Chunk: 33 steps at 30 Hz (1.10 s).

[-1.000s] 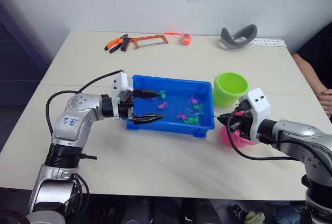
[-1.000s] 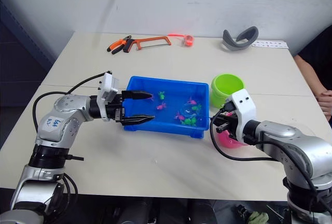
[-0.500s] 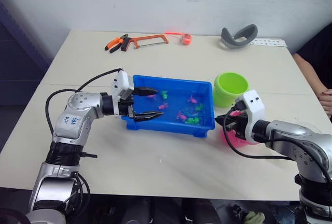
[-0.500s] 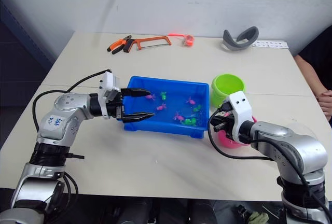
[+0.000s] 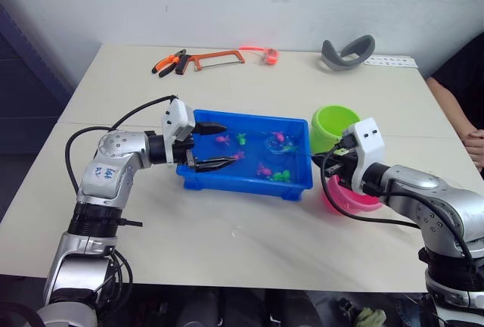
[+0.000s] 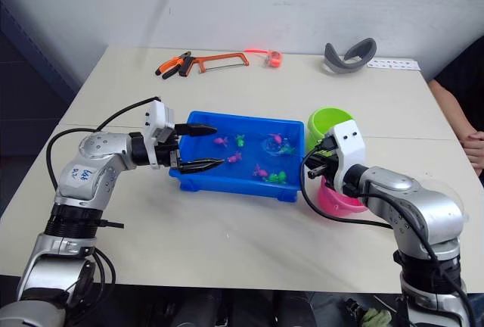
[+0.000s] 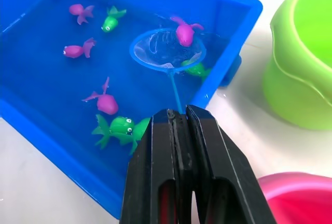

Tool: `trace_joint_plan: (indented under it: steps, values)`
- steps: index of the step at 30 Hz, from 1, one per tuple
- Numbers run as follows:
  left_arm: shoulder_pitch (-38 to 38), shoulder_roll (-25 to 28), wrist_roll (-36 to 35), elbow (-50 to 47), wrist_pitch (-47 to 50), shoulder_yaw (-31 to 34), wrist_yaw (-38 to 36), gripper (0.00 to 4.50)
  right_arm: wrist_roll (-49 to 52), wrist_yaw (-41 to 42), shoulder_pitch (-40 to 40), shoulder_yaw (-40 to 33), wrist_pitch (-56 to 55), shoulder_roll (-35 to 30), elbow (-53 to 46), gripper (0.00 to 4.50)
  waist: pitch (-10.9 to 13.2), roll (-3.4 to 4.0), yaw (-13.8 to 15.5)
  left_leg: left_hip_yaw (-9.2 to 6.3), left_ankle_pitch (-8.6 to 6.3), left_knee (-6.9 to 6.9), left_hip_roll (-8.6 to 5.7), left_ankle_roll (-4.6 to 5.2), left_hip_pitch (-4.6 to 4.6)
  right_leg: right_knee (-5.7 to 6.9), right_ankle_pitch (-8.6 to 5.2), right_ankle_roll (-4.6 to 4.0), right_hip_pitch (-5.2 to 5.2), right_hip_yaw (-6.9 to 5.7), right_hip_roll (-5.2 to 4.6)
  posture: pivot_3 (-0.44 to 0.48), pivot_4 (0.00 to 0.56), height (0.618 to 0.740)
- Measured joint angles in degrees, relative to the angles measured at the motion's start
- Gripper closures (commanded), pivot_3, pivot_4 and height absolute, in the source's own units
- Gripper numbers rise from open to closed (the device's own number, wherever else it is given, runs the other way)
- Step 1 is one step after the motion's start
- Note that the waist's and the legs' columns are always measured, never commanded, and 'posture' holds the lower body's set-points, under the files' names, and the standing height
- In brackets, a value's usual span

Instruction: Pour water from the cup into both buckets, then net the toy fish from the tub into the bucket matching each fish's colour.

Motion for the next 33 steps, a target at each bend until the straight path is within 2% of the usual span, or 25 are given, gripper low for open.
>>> trace_joint_plan:
  steps: [16,33]
  values:
    - [-0.7,-1.4,0.4,3.0,-1.9,-0.6,-0.2,0.02,-1.7,4.3,5.5,0.7,-5.7,-3.2,-3.4,4.50,0.0,0.00,0.0,0.03,0.00,0.00,0.00,0.00,0.01,0.00,0.00,0.00,0.00,0.02,0.00,0.000,0.150,0.740]
    - [-0.7,-1.1,0.9,2.8,-2.0,-0.6,0.0,0.02,-2.7,6.2,3.9,5.4,-4.3,-4.8,-1.9,4.50,0.0,0.00,0.0,0.02,0.00,0.01,0.00,0.00,0.01,-0.01,0.00,0.00,0.00,0.02,-0.02,0.000,0.150,0.740]
